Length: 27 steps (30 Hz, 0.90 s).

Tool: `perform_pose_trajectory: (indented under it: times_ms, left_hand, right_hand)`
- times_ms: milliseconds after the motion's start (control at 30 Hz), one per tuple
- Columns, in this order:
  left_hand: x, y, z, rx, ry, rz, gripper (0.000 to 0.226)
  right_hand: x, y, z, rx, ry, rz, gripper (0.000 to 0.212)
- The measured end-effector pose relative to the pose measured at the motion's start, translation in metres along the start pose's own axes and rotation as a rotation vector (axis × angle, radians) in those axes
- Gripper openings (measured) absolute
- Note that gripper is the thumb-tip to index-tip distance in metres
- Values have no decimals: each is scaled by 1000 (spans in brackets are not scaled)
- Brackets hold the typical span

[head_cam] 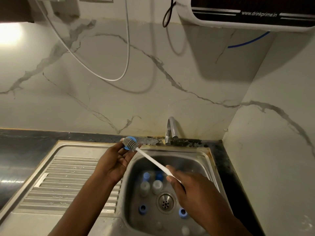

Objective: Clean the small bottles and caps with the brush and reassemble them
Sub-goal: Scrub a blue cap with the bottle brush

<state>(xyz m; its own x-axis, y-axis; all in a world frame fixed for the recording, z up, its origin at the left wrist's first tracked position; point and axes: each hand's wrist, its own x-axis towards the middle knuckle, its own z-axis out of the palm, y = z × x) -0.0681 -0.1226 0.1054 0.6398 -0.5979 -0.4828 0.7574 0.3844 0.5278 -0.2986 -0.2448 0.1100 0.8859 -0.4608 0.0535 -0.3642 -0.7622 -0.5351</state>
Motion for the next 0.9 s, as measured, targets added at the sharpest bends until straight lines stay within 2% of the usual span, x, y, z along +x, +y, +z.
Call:
perform_pose_trajectory:
  times_ms: [167, 300, 567, 733, 900]
  left_hand:
    - [-6, -6, 2, 25, -25, -19, 29]
    - [-2, -10, 2, 16, -26, -25, 37]
    - [1, 12, -2, -6, 15, 52, 33]
    - [-5, 13, 0, 24, 6, 40, 26]
    - [-11, 3, 5, -10, -25, -6, 27]
  right_hand:
    - [1, -1, -12, -38, 83, 33, 51]
    - [8, -10, -5, -24, 37, 8, 50]
    - [-3, -12, -2, -15, 2, -35, 53]
    - [-1, -3, -12, -68, 72, -1, 59]
    - [5, -7, -9, -65, 86, 17, 51]
